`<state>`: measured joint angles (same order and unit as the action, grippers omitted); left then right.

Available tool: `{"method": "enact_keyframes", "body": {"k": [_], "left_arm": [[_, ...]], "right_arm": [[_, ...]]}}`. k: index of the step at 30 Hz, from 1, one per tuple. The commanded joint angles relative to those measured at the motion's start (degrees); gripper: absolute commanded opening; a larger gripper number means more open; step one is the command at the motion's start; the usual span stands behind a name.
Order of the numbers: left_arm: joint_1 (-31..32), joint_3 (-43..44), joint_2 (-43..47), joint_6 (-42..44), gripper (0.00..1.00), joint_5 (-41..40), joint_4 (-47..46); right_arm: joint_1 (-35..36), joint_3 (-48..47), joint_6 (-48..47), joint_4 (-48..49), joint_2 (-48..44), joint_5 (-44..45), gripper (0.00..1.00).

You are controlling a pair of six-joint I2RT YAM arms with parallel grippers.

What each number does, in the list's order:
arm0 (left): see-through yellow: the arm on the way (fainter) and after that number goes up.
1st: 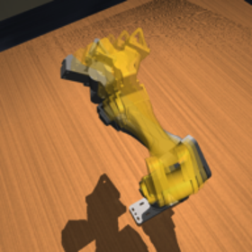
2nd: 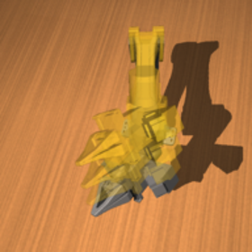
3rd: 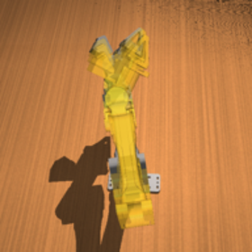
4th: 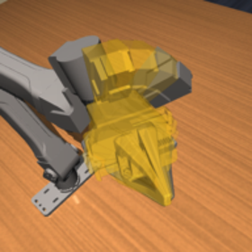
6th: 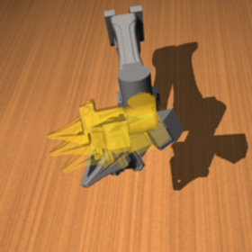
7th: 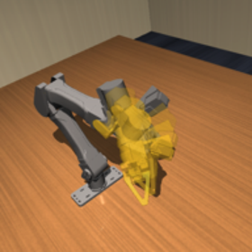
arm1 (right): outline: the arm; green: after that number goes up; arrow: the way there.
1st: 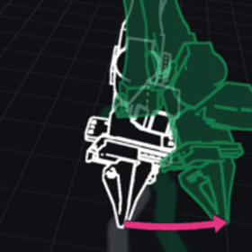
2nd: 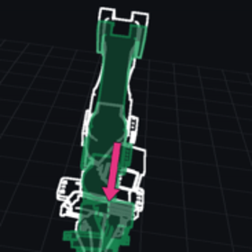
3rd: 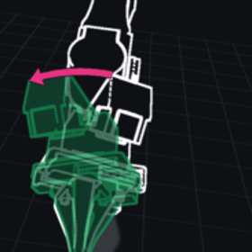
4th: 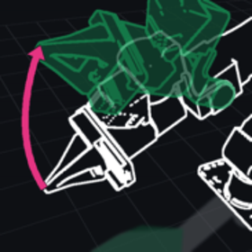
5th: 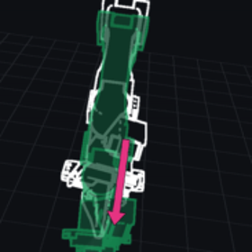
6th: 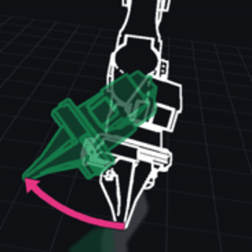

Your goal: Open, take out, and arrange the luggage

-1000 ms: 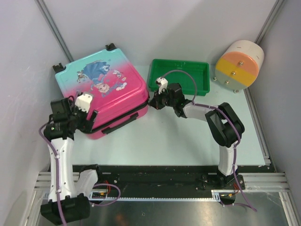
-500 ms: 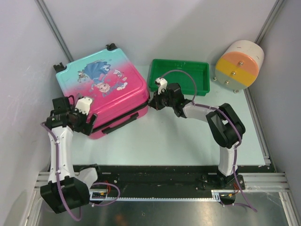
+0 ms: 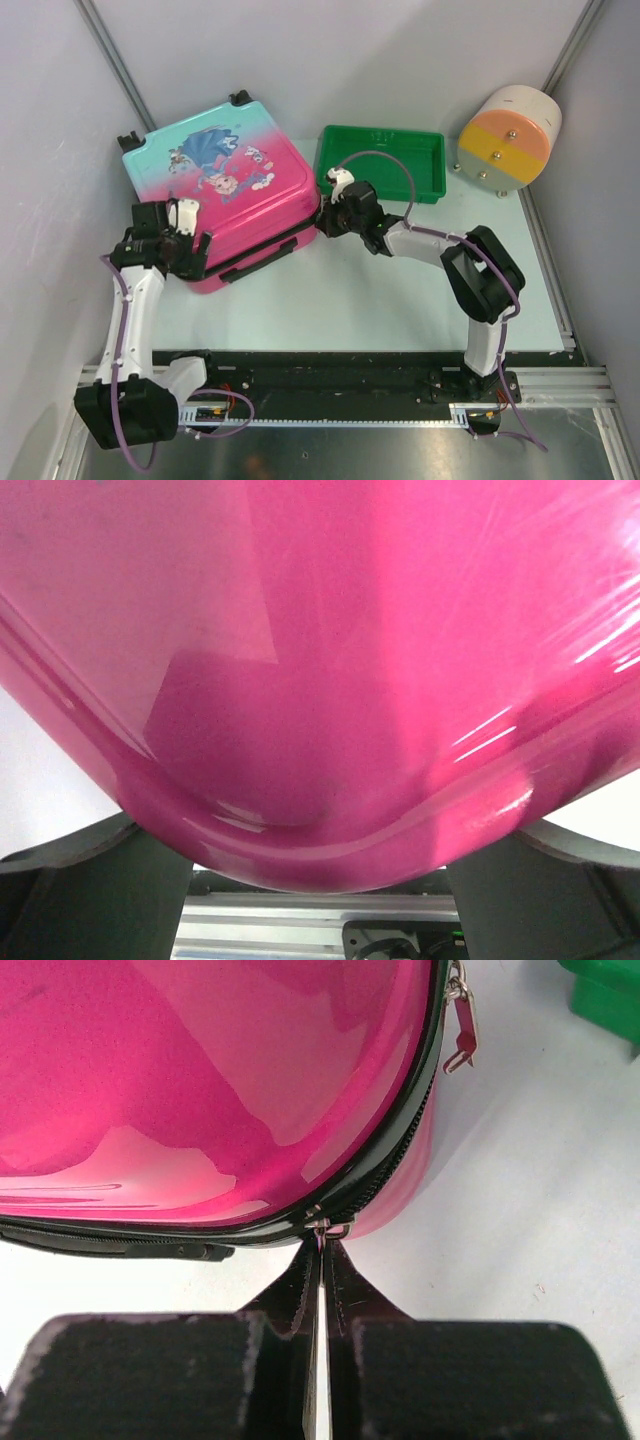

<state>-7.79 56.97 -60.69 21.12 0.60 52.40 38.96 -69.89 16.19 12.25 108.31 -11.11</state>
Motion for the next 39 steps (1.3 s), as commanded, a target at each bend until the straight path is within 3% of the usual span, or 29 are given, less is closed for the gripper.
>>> {"method": "enact_keyframes", "body": {"k": [1, 5, 10, 16, 21, 28, 35, 39], "left_arm": [[7.3, -4.7, -3.0, -3.1, 0.94, 26.8, -11.7], [10.8, -6.7, -2.6, -3.6, 0.93, 26.3, -12.8], [13.2, -6.0, -4.7, -4.5, 0.92, 25.8, -14.6], [15.4, -4.4, -5.9, -6.8, 0.92, 24.9, -16.1], [15.9, -4.1, -5.8, -9.5, 0.92, 23.4, -16.7], [16.1, -4.9, -6.8, -12.9, 0.91, 27.6, -18.4], [16.5, -3.8, -5.7, -12.1, 0.91, 30.3, -18.4], [16.4, -4.2, -0.1, -10.3, 0.95, 29.4, -17.9]], "right_arm": [[7.2, -0.9, 3.6, 6.3, -2.8, -5.7, 0.00], [7.8, -4.7, 4.5, 6.3, -0.9, -3.3, 0.00], [9.4, -4.0, 4.2, 2.1, -1.9, -9.2, 0.00], [8.6, 2.9, -4.0, -0.9, -7.0, -16.0, 0.00], [3.6, 9.0, 1.6, -2.1, -9.2, -18.3, 0.00], [6.7, 8.6, 4.3, 12.7, -8.2, -14.6, 0.00], [5.4, 2.7, 0.5, 15.4, -3.1, -8.8, 0.00], [4.6, 1.9, 3.1, 14.0, -3.5, -12.1, 0.00]]}}
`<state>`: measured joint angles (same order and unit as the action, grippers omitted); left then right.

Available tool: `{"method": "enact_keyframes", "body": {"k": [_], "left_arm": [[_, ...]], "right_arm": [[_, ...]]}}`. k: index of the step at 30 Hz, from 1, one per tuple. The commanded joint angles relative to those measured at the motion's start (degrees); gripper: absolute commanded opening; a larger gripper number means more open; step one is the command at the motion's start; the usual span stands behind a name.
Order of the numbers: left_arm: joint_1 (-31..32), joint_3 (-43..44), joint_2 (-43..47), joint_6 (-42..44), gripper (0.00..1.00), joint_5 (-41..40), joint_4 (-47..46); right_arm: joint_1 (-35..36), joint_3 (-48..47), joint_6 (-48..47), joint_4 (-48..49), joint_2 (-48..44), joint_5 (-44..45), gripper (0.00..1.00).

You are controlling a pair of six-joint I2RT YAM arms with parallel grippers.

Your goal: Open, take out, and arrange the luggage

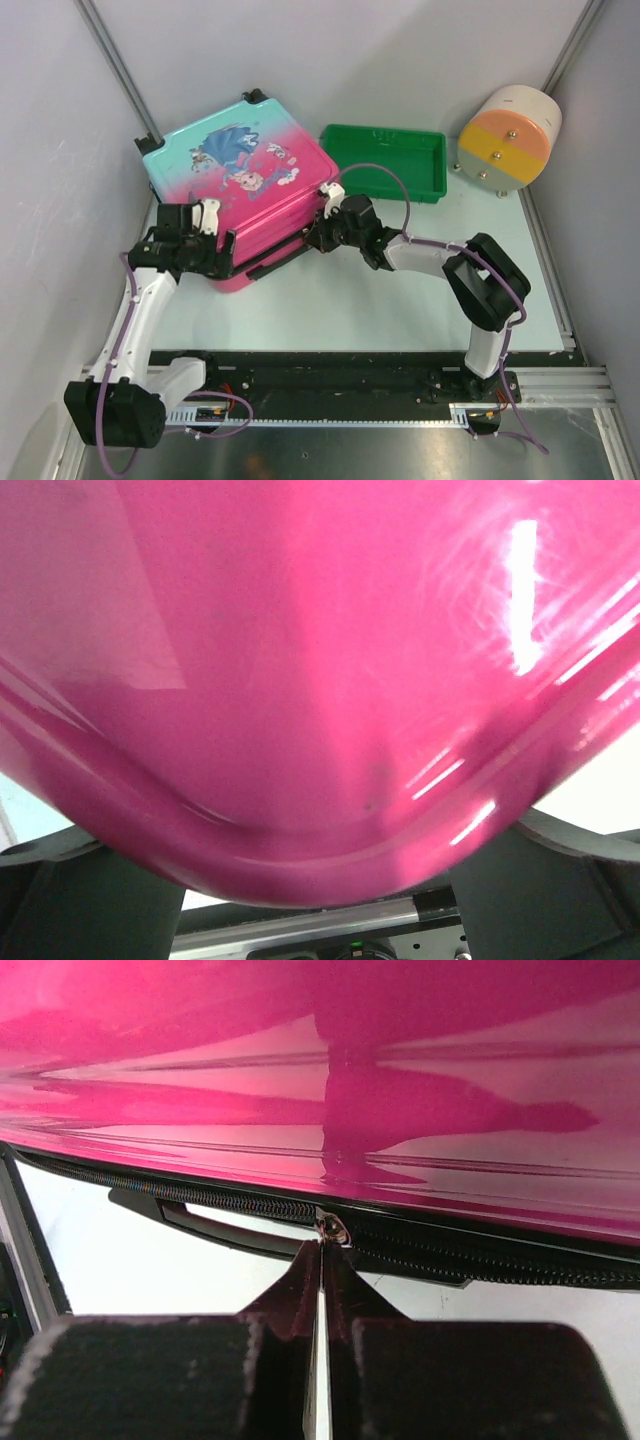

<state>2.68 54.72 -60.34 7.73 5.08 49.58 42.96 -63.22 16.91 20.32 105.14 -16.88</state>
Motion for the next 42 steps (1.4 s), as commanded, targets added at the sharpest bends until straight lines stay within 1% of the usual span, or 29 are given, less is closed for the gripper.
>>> {"method": "enact_keyframes", "body": {"k": [1, 4, 6, 10, 12, 15, 16, 17, 18, 20, 23, 27, 30, 32, 36, 39, 40, 42], "left_arm": [[5.9, -2.9, 0.8, 3.0, 0.95, 25.5, -15.2], [5.9, -4.9, 6.3, 2.1, 0.95, 27.4, -15.3], [5.9, -6.1, 9.1, 1.4, 0.95, 27.2, -15.4], [5.9, -5.6, 11.1, 0.4, 0.94, 21.1, -15.3], [5.8, -5.4, 12.8, 1.6, 0.94, 19.8, -15.2], [5.9, -4.1, 15.9, 8.2, 0.95, 20.0, -13.0], [5.9, -2.5, 16.1, 12.5, 0.96, 19.6, -10.4], [5.9, -1.5, 16.1, 14.5, 0.97, 19.2, -8.6], [5.9, -0.2, 15.0, 15.9, 0.97, 16.4, -6.8], [5.2, 2.6, 14.0, 16.6, 0.97, 12.3, -4.1], [3.0, 4.1, 14.2, 17.8, 0.97, 12.6, -2.8], [2.8, 4.2, 13.8, 17.4, 0.97, 14.5, -2.8], [2.7, 2.6, 12.3, 19.0, 0.96, 12.0, -3.0], [2.7, 1.4, 11.0, 18.6, 0.95, 12.2, -3.3], [2.7, 0.0, 9.6, 14.9, 0.93, 15.1, -4.9], [2.7, -1.0, 9.4, 11.2, 0.92, 16.6, -7.4], [2.7, -1.5, 9.3, 9.9, 0.92, 17.0, -7.7], [2.7, -1.8, 9.3, 8.4, 0.90, 17.9, -8.8]], "right_arm": [[1.2, -4.7, 3.2, 5.1, -0.9, -7.7, 0.00], [3.5, -4.5, 7.1, 2.6, -2.3, -11.4, 0.00], [5.8, -4.5, 7.7, 0.4, -3.0, -10.7, 0.00], [8.4, -4.2, 6.9, -1.2, -3.1, -6.5, 0.00], [8.6, -4.2, 5.7, -1.4, -2.9, -4.8, 0.00], [7.8, -4.3, 2.1, -1.6, -2.7, -0.8, 0.00], [6.6, -4.2, 1.1, -1.5, -2.5, 0.2, 0.00], [5.9, -4.2, 0.6, -1.6, -2.2, 0.6, 0.00], [5.4, -4.2, 0.0, -2.0, -2.0, 1.4, 0.00], [3.8, -4.2, -2.2, -1.9, -1.5, 1.5, 0.00], [2.1, -4.4, -3.4, 1.3, -0.6, 1.3, 0.00], [1.6, -4.4, -5.0, 6.9, 0.5, 1.7, 0.00], [2.5, -4.4, -3.0, 4.9, -0.5, 0.2, 0.00], [3.7, -4.3, -1.7, 2.3, -1.3, -1.4, 0.00], [7.8, -2.3, 3.7, 3.2, -2.9, -2.6, 0.00], [11.7, -2.2, 6.8, 4.4, -2.9, -0.9, 0.00], [13.5, -2.2, 7.9, 4.9, -3.0, 0.9, 0.00], [15.0, -2.1, 9.3, 6.3, -2.7, 3.2, 0.00]]}}
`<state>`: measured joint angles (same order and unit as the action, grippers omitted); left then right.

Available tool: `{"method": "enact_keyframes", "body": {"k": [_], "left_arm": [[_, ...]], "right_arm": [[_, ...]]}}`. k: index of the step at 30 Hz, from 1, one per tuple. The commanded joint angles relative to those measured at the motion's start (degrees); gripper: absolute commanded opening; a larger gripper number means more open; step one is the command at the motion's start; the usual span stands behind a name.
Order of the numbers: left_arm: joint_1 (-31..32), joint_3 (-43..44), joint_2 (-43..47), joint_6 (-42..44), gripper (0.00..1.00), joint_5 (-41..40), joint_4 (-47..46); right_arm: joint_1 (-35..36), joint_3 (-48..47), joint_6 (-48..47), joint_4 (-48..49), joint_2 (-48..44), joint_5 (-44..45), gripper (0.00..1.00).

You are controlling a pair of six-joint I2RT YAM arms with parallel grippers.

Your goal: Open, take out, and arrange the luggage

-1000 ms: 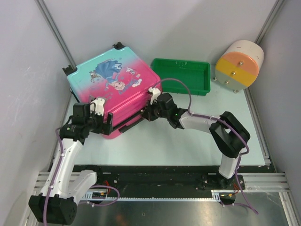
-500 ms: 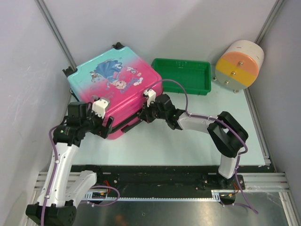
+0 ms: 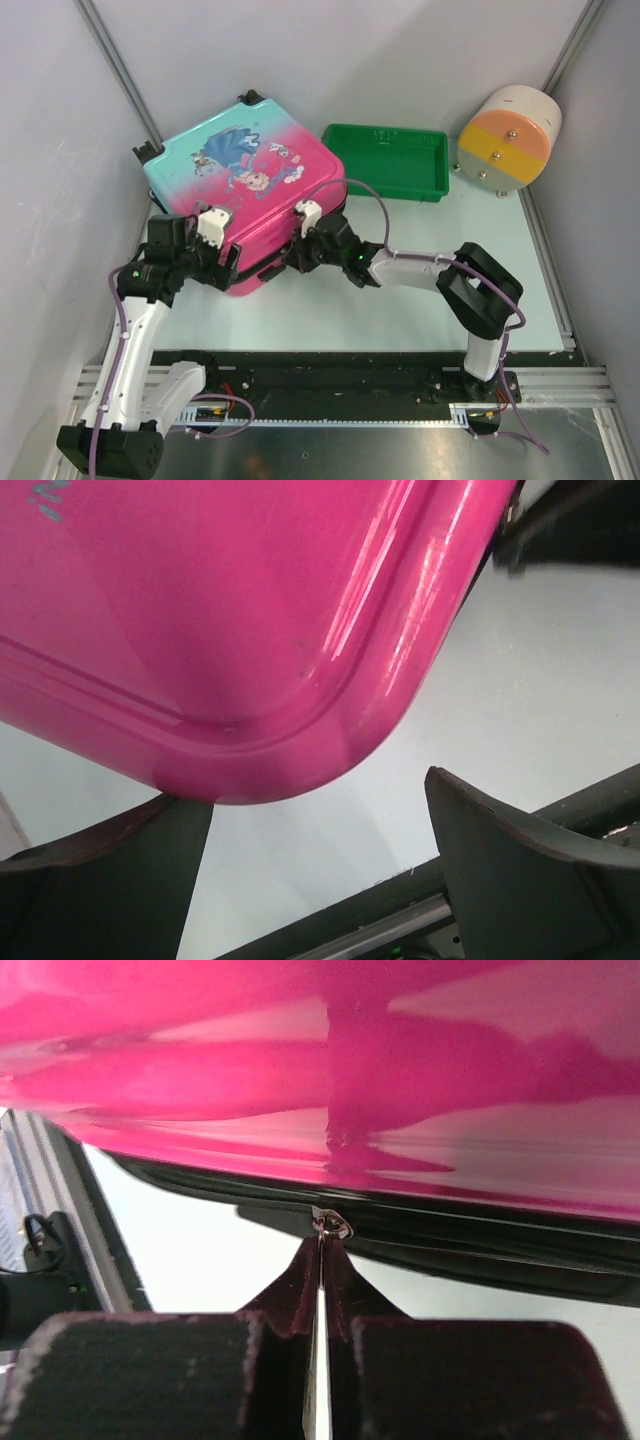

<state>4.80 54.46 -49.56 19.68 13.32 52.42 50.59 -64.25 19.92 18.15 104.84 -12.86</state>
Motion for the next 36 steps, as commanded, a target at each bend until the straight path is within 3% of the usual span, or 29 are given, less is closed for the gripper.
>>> {"method": "enact_keyframes", "body": {"k": [1, 9, 15, 19, 32, 36], "left_arm": [[0.5, -1.5, -1.2, -4.8, 0.90, 10.0, -11.8], [0.5, 0.3, 1.4, -11.8, 0.89, 13.1, -12.7], [-4.6, 0.7, 0.3, -17.7, 0.89, 18.8, -14.1], [-8.7, -0.2, -1.0, -19.3, 0.87, 21.7, -15.7], [-9.2, -4.4, -1.2, -24.1, 0.83, 24.2, -20.2], [-9.6, -4.5, -0.8, -24.7, 0.83, 24.4, -20.3]], "right_arm": [[8.9, -1.1, 7.1, 8.8, -2.3, 1.5, 0.00], [12.9, -1.1, 14.2, 8.0, -3.8, 12.5, 0.00], [19.8, -0.9, 14.4, 8.0, -3.1, 20.3, 0.00], [22.9, -1.0, 14.9, 12.3, -1.6, 22.6, 0.00], [28.0, -9.5, 14.9, 15.2, 5.0, 24.6, 0.00], [27.6, -11.3, 13.9, 15.9, 6.0, 22.1, 0.20]]}}
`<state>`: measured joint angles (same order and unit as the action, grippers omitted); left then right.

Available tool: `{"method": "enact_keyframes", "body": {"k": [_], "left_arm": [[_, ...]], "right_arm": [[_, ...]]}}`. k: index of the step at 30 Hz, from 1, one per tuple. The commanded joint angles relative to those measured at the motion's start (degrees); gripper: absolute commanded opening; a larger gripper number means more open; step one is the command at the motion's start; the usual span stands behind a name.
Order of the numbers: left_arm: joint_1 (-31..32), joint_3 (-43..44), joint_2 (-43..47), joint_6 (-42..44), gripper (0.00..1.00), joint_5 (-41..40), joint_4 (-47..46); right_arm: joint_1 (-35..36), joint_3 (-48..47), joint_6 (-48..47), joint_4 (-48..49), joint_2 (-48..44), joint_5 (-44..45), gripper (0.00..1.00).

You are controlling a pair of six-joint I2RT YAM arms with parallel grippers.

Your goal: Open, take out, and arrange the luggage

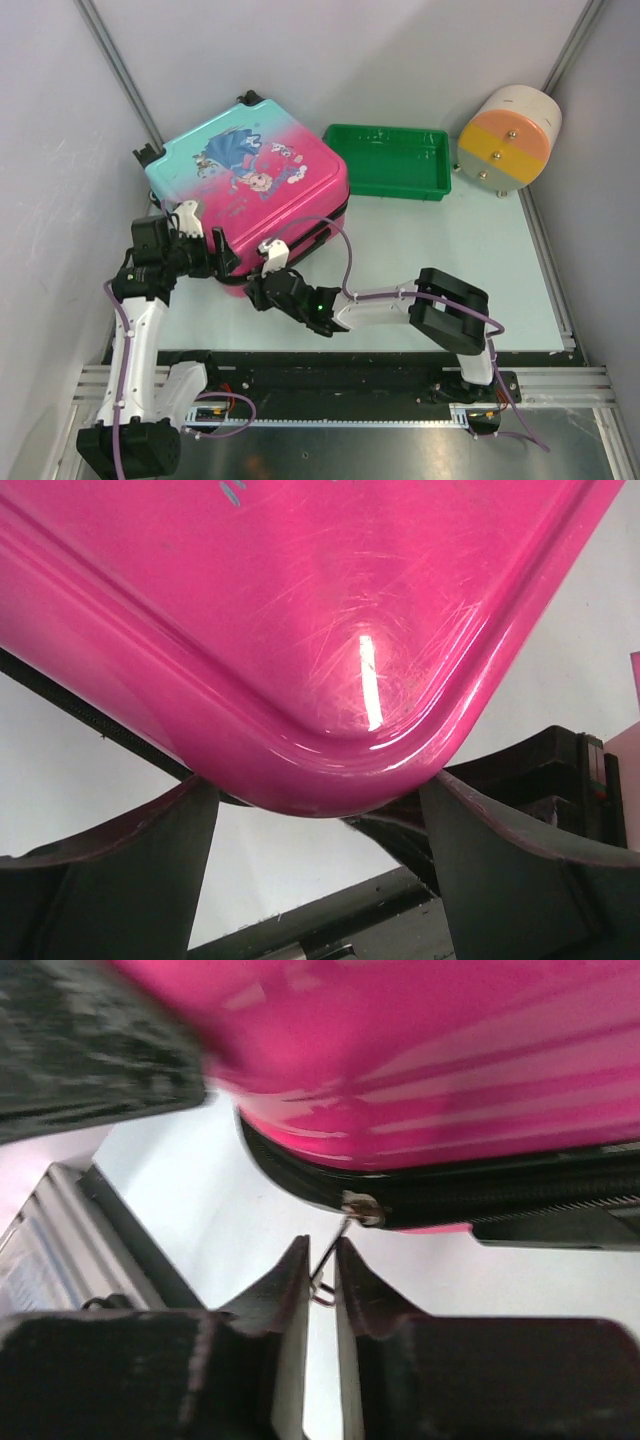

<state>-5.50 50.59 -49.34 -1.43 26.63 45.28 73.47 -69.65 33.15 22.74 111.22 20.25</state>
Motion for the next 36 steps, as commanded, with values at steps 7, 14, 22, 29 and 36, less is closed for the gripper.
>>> {"method": "enact_keyframes", "body": {"k": [7, 14, 22, 29, 36], "left_arm": [[-6.7, -0.6, 4.1, -4.9, 0.84, 14.9, -13.1], [-11.5, 4.2, 6.3, -0.3, 0.88, 12.7, -7.9], [-12.2, 10.3, 1.7, 6.4, 0.92, 5.3, -4.4], [-13.1, 11.8, -2.4, 6.2, 0.94, 5.4, -0.9], [-14.2, 12.1, -3.3, 5.3, 0.95, 6.6, -0.5]], "right_arm": [[3.1, 1.3, -4.4, 10.8, -8.3, -16.1, 0.45], [-4.5, 5.7, -9.0, -4.4, -19.6, -27.9, 0.71], [-24.0, 9.0, -14.1, -19.7, -27.7, -33.1, 0.68], [-31.5, 10.9, -25.1, -17.7, -23.1, -34.4, 0.64], [-30.6, 8.7, -28.1, -1.8, -12.4, -36.1, 0.65]]}}
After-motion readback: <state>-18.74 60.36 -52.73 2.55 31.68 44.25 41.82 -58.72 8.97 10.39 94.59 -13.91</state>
